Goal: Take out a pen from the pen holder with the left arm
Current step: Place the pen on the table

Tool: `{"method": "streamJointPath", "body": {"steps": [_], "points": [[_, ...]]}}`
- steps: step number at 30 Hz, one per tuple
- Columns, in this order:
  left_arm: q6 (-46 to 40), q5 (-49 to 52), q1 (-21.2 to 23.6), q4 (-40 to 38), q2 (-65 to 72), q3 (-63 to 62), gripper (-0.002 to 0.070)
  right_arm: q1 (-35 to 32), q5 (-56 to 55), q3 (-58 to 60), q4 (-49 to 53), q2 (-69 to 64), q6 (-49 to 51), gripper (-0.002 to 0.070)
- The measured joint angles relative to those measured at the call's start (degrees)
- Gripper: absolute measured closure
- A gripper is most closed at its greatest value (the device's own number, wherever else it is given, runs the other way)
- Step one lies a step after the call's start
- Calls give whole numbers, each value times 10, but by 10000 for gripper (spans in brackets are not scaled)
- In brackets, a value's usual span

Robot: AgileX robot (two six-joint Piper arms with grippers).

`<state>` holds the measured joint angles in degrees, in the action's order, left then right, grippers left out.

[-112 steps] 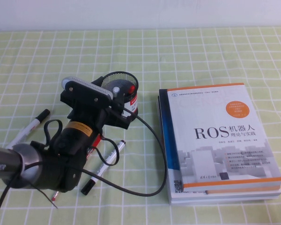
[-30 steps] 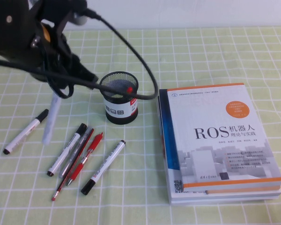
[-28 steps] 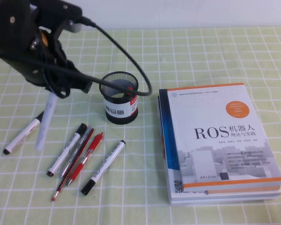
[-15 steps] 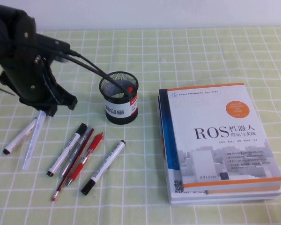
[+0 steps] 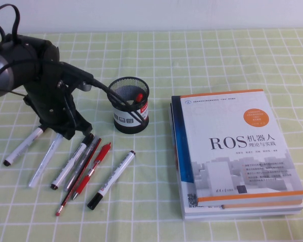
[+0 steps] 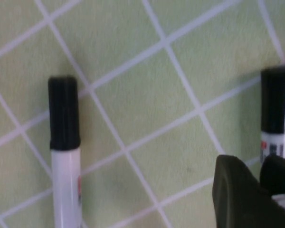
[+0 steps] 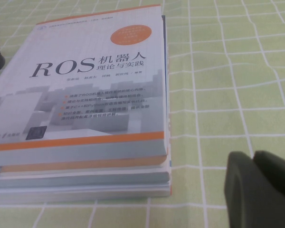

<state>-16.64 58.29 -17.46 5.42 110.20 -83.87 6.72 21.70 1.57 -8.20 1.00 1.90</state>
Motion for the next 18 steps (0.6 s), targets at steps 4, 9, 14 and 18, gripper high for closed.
{"method": "streamJointPath", "body": {"steps": [4,9,14,18], "points": [[-8,-36,0,-14,4,-1,598,0,0,0,0,0,0,688],[-14,-61,0,-20,10,-1,599,0,0,0,0,0,0,689],[-20,-78,0,-28,20,-2,599,0,0,0,0,0,0,688],[-30,-87,0,-48,21,-2,599,0,0,0,0,0,0,689]]}}
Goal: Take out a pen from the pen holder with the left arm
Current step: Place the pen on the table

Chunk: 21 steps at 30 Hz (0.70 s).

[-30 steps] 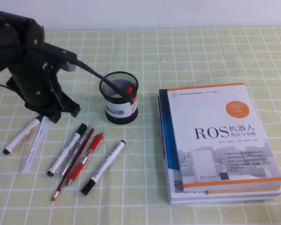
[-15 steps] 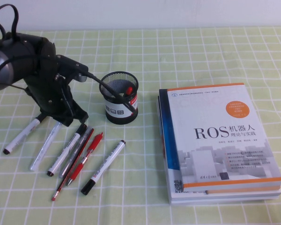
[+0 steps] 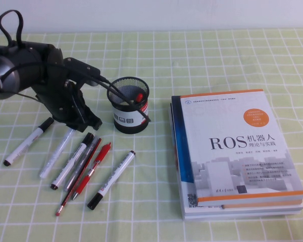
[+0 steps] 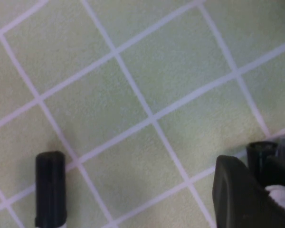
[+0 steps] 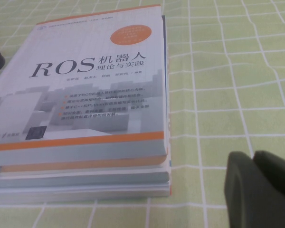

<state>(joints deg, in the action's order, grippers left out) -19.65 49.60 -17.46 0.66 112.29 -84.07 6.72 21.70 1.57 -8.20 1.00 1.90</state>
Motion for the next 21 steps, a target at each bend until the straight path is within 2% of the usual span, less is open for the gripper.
{"method": "streamJointPath", "body": {"steps": [6,13,15,18,21], "points": [[-18,-12,0,-17,0,0,566,0,0,0,0,0,0,688],[-6,-19,0,-19,0,0,382,0,0,0,0,0,0,688],[10,-19,1,-19,-4,0,350,0,0,0,0,0,0,688],[28,-21,4,-17,-33,13,338,0,0,0,0,0,0,688],[39,-34,5,-14,-88,46,374,0,0,0,0,0,0,689]]}}
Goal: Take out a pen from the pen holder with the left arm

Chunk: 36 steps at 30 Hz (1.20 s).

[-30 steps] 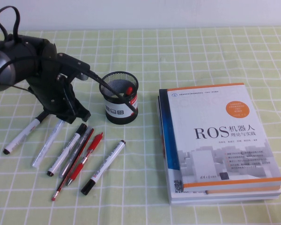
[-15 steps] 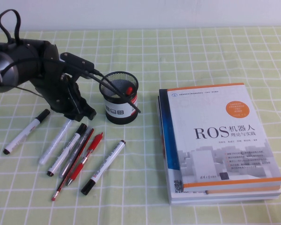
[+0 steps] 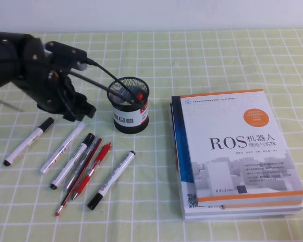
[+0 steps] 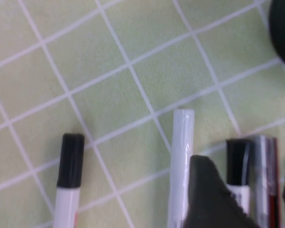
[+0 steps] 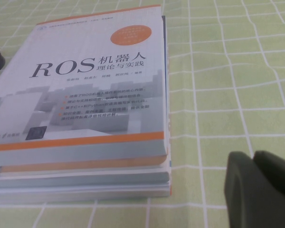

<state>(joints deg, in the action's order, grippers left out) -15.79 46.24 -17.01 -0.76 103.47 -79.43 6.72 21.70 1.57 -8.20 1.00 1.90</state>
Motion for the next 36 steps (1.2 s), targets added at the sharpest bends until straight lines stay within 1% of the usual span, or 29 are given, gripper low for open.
{"method": "streamJointPath", "body": {"steps": [2,4,5,6,8,12,20,23,28,36], "points": [[15,-19,0,0,-54,41,453,0,0,0,0,0,0,689],[22,-40,0,1,-109,92,566,0,0,0,0,0,0,689],[26,-49,0,1,-142,119,604,0,0,0,0,0,0,689],[33,-59,0,1,-175,146,629,0,0,0,0,0,0,689],[49,-76,0,1,-235,190,654,0,0,0,0,0,0,688],[69,-100,0,1,-360,267,671,0,0,0,0,0,0,689],[105,-123,0,1,-613,401,675,0,0,0,0,0,0,688],[115,-141,0,1,-679,439,675,0,0,0,0,0,0,689],[116,-150,0,8,-734,485,675,0,0,0,0,0,0,689],[116,-146,0,18,-739,504,675,0,0,0,0,0,0,689]]}}
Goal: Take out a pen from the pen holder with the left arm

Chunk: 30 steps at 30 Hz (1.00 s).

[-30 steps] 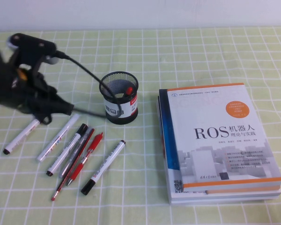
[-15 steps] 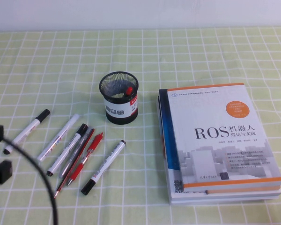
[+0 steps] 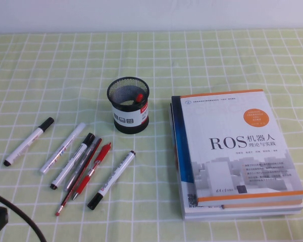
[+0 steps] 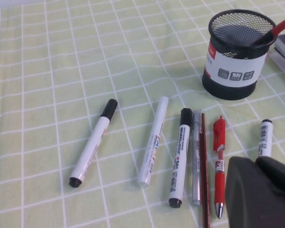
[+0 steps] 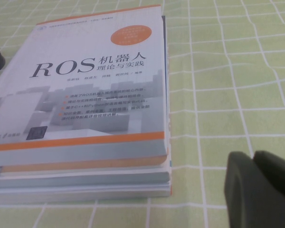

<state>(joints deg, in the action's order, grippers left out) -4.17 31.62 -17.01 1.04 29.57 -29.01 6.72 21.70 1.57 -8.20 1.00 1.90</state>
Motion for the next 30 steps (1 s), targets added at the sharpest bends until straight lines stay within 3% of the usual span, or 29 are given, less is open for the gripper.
{"method": "streamJointPath", "body": {"steps": [6,11,17,24,30], "points": [[35,-26,0,4,-3,7,675,0,0,0,0,0,0,688],[23,-190,0,17,-35,81,675,0,0,0,0,0,0,688],[-64,-340,35,-55,-134,201,675,0,0,0,0,0,0,688],[-76,-351,98,-74,-249,291,675,0,0,0,0,0,0,688],[-60,-291,103,-75,-299,303,675,0,0,0,0,0,0,689]]}}
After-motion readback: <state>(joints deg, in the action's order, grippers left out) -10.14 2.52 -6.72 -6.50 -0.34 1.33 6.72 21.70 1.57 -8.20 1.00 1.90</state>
